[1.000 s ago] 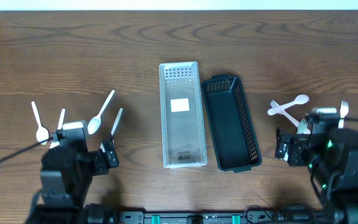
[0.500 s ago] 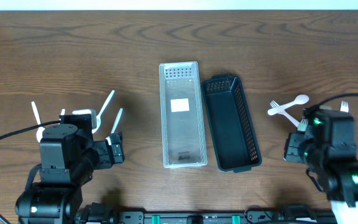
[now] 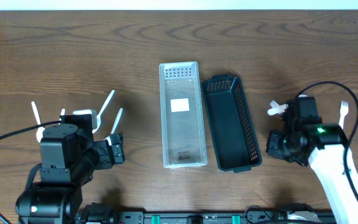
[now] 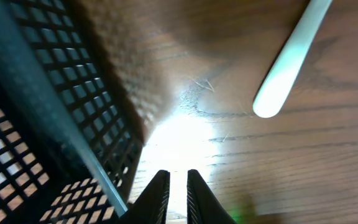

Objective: Pack container

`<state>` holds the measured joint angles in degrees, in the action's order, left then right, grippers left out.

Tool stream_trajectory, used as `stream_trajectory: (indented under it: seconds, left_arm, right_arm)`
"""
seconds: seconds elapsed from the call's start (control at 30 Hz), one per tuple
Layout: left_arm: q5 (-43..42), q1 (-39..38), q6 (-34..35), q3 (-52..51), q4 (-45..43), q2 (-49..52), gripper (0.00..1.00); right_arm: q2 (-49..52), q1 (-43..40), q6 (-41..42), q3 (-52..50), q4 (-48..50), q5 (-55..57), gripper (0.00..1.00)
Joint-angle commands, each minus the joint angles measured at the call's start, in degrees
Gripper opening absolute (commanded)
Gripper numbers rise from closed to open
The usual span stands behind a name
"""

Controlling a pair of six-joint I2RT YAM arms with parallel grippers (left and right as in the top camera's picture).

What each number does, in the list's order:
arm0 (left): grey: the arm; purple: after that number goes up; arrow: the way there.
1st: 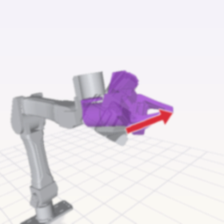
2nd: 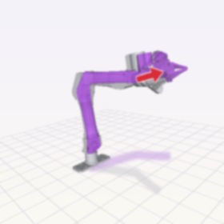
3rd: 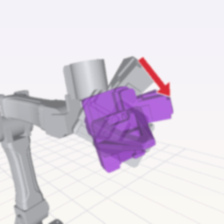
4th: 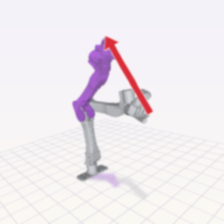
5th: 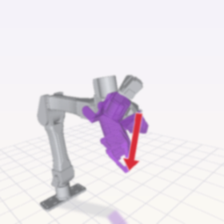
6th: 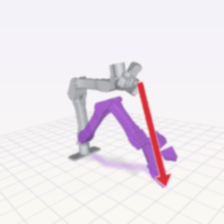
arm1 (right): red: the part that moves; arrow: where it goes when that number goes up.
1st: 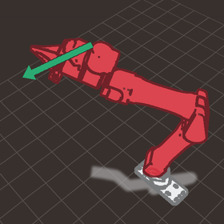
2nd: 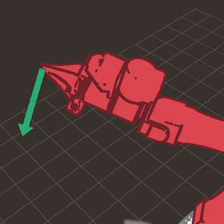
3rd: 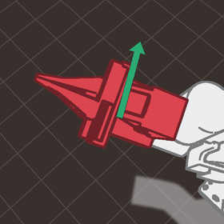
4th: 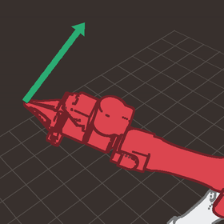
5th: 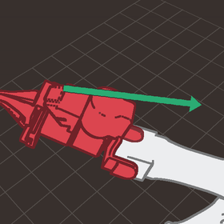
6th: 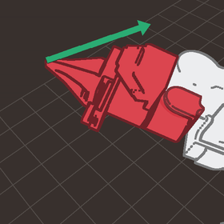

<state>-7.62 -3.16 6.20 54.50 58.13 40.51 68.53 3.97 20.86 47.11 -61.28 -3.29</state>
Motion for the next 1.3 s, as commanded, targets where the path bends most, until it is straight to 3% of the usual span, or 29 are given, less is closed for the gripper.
stream_trajectory:
  seconds: [0.0,0.13,0.33,0.53,0.87,0.93,1.17,1.23,1.27]
  left_arm:
    - [-0.76,-0.02,0.33,0.87,0.13,0.22,0.98]
    - [-0.76,-0.02,0.33,0.87,0.13,0.22,0.98]
    - [-0.76,-0.02,0.33,0.87,0.13,0.22,0.98]
    - [-0.76,-0.02,0.33,0.87,0.13,0.22,0.98]
    - [-0.76,-0.02,0.33,0.87,0.13,0.22,0.98]
    - [-0.76,-0.02,0.33,0.87,0.11,0.22,0.98]
    - [-0.74,-0.02,0.31,0.87,-0.17,0.22,0.98]
    - [-0.74,-0.02,0.31,0.87,-0.17,0.22,0.98]
    - [-0.74,-0.02,0.31,0.87,-0.17,0.22,0.98]
  right_arm:
    - [2.56,-0.17,1.16,-0.52,0.35,-0.83,0.14]
    - [5.29,-0.13,0.20,-0.59,0.96,-2.60,0.13]
    - [6.86,-0.13,-8.46,-0.63,3.17,-15.74,0.16]
    - [6.86,-0.13,-11.78,-0.63,4.13,-21.40,0.17]
    - [6.86,-0.13,-12.02,-0.63,6.86,-21.14,0.16]
    - [6.86,-0.15,-11.93,-0.63,7.39,-19.15,0.22]
    - [4.94,-0.15,-11.82,2.97,11.13,-8.11,0.22]
    - [3.17,-0.09,-13.51,5.14,10.91,-8.20,0.21]
    - [2.05,0.20,-15.02,6.19,10.58,-8.83,0.15]
